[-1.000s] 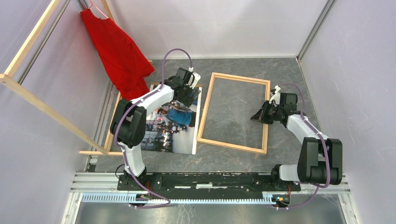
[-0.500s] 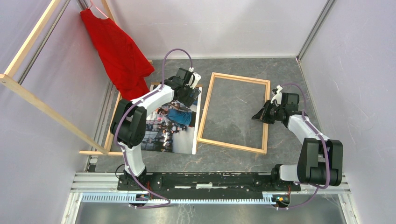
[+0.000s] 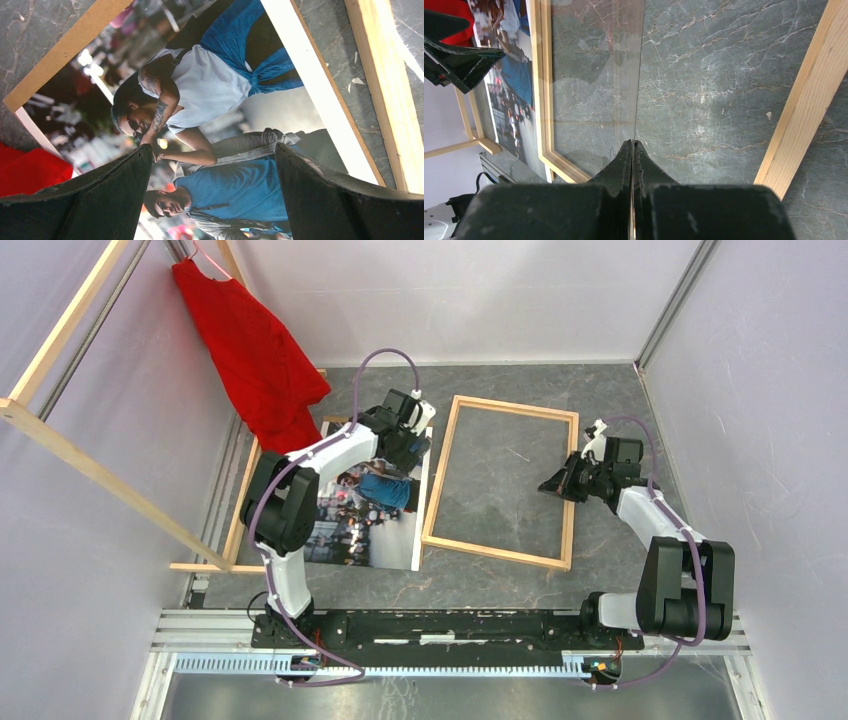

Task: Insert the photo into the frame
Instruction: Place the photo frame item in the photo frame.

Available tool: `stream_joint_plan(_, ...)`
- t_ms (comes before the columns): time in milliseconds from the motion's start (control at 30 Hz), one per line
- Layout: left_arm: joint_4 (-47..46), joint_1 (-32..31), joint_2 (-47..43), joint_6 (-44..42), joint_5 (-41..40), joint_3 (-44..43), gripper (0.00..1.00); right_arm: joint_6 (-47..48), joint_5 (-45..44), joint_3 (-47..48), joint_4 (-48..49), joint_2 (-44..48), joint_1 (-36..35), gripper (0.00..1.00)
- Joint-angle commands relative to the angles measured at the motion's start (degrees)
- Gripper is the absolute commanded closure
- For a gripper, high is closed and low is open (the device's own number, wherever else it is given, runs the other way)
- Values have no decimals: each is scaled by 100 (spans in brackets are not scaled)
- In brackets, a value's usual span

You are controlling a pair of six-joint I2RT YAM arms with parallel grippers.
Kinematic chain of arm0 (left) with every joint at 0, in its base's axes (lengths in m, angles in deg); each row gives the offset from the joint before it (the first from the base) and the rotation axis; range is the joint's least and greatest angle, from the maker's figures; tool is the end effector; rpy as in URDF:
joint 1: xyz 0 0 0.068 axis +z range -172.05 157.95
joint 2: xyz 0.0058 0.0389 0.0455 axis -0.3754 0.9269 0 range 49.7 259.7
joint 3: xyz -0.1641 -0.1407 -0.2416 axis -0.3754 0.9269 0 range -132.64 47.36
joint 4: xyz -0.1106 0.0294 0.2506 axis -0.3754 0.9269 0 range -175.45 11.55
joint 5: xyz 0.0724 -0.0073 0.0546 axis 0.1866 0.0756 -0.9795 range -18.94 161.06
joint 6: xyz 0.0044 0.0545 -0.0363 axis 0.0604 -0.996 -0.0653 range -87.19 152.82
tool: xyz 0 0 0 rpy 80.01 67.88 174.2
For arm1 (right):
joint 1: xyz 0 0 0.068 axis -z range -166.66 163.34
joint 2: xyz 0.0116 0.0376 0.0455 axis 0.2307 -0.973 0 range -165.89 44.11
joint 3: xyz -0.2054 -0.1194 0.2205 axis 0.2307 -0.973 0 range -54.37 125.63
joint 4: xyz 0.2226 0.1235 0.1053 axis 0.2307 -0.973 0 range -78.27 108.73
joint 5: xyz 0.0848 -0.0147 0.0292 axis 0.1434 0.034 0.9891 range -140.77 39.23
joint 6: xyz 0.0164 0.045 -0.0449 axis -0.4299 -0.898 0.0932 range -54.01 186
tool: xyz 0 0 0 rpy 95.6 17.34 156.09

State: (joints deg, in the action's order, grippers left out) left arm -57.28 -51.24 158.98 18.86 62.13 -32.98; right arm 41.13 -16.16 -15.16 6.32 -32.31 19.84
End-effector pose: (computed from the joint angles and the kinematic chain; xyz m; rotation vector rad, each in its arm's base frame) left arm 0.3959 -0.2121 0.2342 0.8835 2.3942 0.0976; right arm 0.2660 -0.0007 0.2233 0.3844 2.3867 0.8797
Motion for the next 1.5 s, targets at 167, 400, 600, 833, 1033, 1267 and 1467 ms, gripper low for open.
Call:
stream_joint_plan(167, -227, -291, 184, -161, -56, -38, 2, -20, 134, 61, 464, 146, 35, 100)
stream_joint_plan(400, -256, -377, 273, -169, -67, -59, 2, 1, 147, 105, 355, 142, 49, 100)
stream_joint_plan(600, -285, -386, 306, -195, -131, -94, 2, -10, 72, -41, 344, 283, 70, 100)
stream_joint_plan(833, -286, -394, 305, -186, -105, -103, 2, -22, 21, -103, 379, 406, 86, 100)
stream_joint_plan(1033, -308, -428, 305, -195, -136, -116, 2, -25, 7, -222, 342, 464, 101, 100)
stream_joint_plan(1267, -308, -456, 323, -222, -141, -165, 2, -59, 61, -325, 442, 445, 114, 100)
stream_joint_plan(1467, -311, -482, 373, -200, -122, -195, 2, -144, 129, -282, 606, 465, 114, 100)
